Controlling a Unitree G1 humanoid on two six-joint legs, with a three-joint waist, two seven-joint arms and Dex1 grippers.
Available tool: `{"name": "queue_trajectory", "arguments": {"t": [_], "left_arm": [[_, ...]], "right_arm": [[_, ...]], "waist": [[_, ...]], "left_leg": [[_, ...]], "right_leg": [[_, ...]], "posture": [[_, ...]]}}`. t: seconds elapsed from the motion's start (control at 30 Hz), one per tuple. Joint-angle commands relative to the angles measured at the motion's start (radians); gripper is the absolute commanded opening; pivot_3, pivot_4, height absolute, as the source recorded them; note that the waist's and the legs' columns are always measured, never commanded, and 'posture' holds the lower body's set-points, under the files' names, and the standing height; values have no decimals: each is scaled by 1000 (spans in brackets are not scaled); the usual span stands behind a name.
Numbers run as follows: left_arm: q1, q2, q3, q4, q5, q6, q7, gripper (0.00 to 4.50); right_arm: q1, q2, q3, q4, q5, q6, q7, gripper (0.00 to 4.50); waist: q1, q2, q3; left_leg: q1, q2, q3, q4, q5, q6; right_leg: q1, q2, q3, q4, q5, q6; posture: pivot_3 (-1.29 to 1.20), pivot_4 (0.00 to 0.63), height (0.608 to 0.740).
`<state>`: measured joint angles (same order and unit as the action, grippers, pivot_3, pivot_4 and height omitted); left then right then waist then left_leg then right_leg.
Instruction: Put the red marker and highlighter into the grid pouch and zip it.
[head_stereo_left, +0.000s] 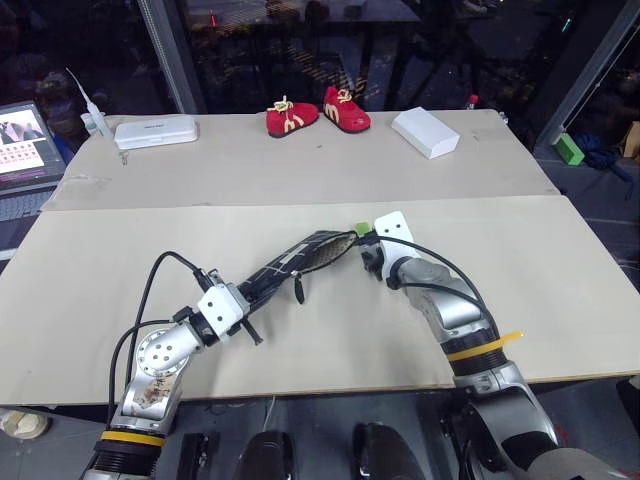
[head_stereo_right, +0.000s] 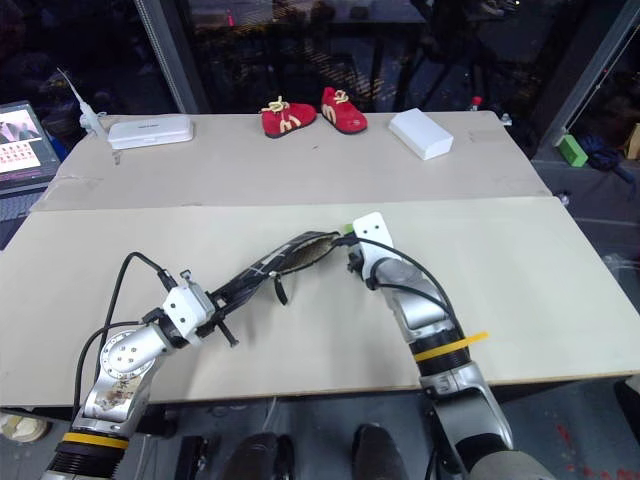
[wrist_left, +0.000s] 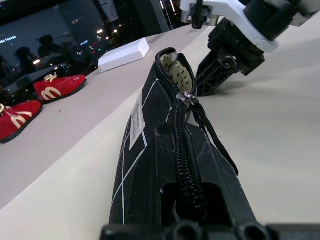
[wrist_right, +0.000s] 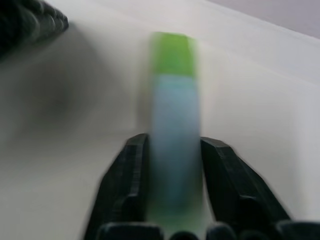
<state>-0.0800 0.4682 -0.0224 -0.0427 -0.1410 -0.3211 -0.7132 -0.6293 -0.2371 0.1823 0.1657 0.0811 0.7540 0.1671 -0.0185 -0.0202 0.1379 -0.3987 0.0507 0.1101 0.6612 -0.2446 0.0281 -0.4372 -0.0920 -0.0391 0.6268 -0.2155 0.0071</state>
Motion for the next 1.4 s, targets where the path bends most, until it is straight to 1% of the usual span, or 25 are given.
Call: {"name": "queue_trajectory", "arguments": {"t": [0.03, 0.17, 0.27, 0.33, 0.43, 0.57, 0.7, 0.8, 0.9, 1.13, 1.27, 1.4], "left_arm": [[-2, 7, 12, -39, -7, 2, 10, 0], [-22, 11, 13, -30, -11, 7, 4, 0], [-36, 12, 11, -26, -12, 10, 1, 0], [-38, 12, 10, -24, -12, 10, -2, 0], [-40, 12, 9, -24, -13, 13, -4, 0], [-41, 13, 8, -21, -13, 11, -10, 0], [-47, 13, 8, -15, -15, 11, -12, 0], [-52, 8, 3, -12, -14, 11, -12, 0], [-56, 5, 0, -9, -12, 9, -11, 0], [-58, 0, 0, -8, -10, 6, -10, 0], [-52, 0, -1, -11, -9, 5, -11, 0], [-52, 0, -1, -13, -9, 5, -11, 0]], "right_arm": [[17, 3, -32, -29, 1, -2, 15, 1043], [2, 14, -84, -28, 30, 13, 30, 1043], [-27, 49, -174, -17, 88, 6, 30, 1043], [-45, 9, -168, -14, 51, -124, 55, 1042], [-61, -65, -161, -27, 43, -294, 163, 1042], [-24, -223, -47, -63, -75, -635, 330, 1042], [-7, -336, 11, -62, -145, -907, 444, 1042], [-22, -435, 54, -31, -216, -1123, 523, 1042], [-46, -469, 68, 22, -263, -1246, 531, 1042], [-93, -485, 82, 155, -349, -1456, 506, 1042], [-92, -491, 97, 203, -400, -1529, 495, 1042], [-120, -482, 103, 259, -442, -1554, 467, 1042]], "waist": [[0, 0, 0], [1, 0, 0], [2, 0, 0], [1, 0, 0], [1, 0, 0], [3, 0, 0], [-3, 0, 0], [0, 0, 0], [0, 0, 0], [3, -1, 0], [4, 0, 0], [3, 0, 0]], "left_leg": [[0, 0, 0, 0, 0, 0], [0, 0, 0, 0, 0, 0], [0, 0, 0, 0, 0, 0], [0, 0, 0, 0, 0, 0], [-1, -1, 0, 0, 0, 0], [-1, 0, 0, 0, 0, 0], [0, 0, 1, 0, 0, 0], [1, -1, 1, 0, 0, 0], [1, -1, 1, 0, 0, 0], [1, 0, 2, 0, 0, 0], [1, -1, 2, 0, 0, 0], [2, -1, 2, 0, 0, 0]], "right_leg": [[0, 0, 0, 0, 0, 0], [0, 0, 0, 0, 0, 0], [0, 0, 0, 0, 0, 0], [0, 0, 0, 0, 0, 0], [-1, 0, 0, -1, 0, 0], [-1, 0, 0, -1, 0, 0], [0, 0, 1, -1, 0, 1], [0, 0, 1, -1, 0, 1], [0, 0, 1, -1, 0, 1], [1, 0, 1, -1, 0, 1], [1, 0, 1, -1, 0, 1], [1, 0, 1, -1, 0, 1]], "posture": [[0, 150, 740], [0, 150, 740], [0, 150, 740], [0, 150, 740], [0, 150, 740], [0, 150, 740], [0, 150, 740], [0, 150, 740], [0, 150, 740], [0, 150, 740], [0, 150, 740], [0, 150, 740]]}}
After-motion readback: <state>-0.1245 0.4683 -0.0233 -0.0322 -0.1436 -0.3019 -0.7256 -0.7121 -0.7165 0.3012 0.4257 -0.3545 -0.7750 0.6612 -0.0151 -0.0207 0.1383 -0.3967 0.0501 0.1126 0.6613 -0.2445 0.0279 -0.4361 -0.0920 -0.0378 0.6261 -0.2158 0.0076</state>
